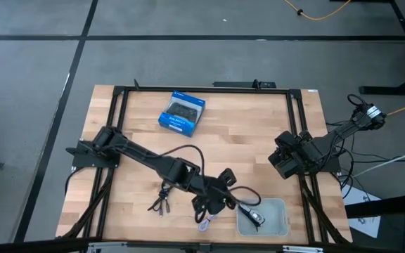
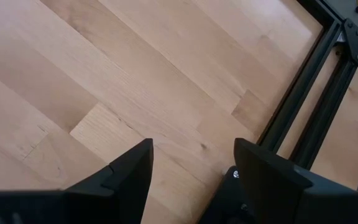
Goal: Pick and place USB-C Cables
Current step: Put the top black charger cable into the white bin
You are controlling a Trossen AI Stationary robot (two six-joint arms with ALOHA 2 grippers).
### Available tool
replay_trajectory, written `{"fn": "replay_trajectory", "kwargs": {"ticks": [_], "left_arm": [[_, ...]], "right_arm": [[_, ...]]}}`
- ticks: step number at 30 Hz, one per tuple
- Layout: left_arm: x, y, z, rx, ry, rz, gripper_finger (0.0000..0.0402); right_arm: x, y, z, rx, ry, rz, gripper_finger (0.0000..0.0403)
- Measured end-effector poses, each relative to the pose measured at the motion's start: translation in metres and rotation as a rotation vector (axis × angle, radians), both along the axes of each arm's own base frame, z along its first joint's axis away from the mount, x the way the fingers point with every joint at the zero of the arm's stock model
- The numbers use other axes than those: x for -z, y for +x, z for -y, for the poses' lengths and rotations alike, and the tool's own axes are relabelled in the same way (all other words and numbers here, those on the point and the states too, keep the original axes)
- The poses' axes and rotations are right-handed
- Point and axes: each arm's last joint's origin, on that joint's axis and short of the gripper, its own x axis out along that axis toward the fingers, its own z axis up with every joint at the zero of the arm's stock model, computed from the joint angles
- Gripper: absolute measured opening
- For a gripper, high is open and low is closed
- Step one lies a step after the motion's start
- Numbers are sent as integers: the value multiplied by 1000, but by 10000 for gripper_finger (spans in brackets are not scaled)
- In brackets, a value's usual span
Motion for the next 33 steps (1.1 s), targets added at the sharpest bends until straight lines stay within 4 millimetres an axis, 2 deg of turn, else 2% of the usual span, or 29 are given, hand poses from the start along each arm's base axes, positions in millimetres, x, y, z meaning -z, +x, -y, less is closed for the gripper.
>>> {"fn": "replay_trajectory", "kwargs": {"ticks": [6, 10, 21, 27, 33], "left_arm": [[36, 14, 6, -38, 194, -33, 44], [47, 20, 7, -34, 220, -31, 44], [34, 21, 15, 5, 218, 75, 44], [30, 21, 27, 128, 181, 125, 44], [29, 17, 39, 249, 267, 156, 44]], "right_arm": [[0, 0, 0, 0, 1, 0, 228], [0, 0, 0, 0, 2, 3, 228], [0, 1, 0, 0, 4, 7, 228], [0, 1, 0, 0, 4, 7, 228], [0, 1, 0, -1, 4, 7, 228]]}}
